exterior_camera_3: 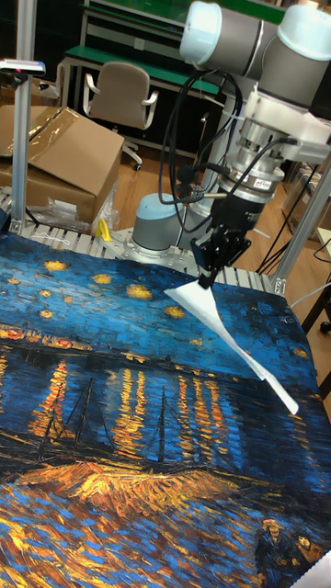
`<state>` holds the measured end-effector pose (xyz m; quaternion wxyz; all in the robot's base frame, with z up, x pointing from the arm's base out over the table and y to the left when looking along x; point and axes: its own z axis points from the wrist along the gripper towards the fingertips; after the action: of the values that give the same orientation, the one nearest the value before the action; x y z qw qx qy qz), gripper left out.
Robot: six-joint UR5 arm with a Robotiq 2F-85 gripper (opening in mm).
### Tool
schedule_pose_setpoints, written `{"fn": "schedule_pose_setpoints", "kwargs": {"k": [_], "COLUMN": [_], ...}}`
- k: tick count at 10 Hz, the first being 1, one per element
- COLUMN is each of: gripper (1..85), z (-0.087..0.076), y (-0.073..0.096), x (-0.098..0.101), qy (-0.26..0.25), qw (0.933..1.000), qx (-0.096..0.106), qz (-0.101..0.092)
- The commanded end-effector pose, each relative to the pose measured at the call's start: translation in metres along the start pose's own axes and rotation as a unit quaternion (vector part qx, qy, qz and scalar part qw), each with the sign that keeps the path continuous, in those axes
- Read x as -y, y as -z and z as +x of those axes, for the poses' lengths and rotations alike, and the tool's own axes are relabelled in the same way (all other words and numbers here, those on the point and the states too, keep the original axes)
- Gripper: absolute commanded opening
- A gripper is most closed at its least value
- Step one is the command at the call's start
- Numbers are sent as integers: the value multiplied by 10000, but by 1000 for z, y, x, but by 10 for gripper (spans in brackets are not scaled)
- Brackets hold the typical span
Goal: Flip over and spread out the paper that is laid flat on the table
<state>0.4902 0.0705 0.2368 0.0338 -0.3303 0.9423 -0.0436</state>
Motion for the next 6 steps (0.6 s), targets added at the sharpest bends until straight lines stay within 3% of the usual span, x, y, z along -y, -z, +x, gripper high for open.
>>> {"fn": "schedule_pose_setpoints", "kwargs": {"k": [1, 5, 6], "gripper": [10, 10, 10], "z": [-6, -7, -9], "y": [-5, -2, -3], "x": [7, 20, 18], "qy": [138, 336, 347], "qw": [9998, 9988, 9989], "qx": [62, 51, 92], "qz": [116, 339, 315]}}
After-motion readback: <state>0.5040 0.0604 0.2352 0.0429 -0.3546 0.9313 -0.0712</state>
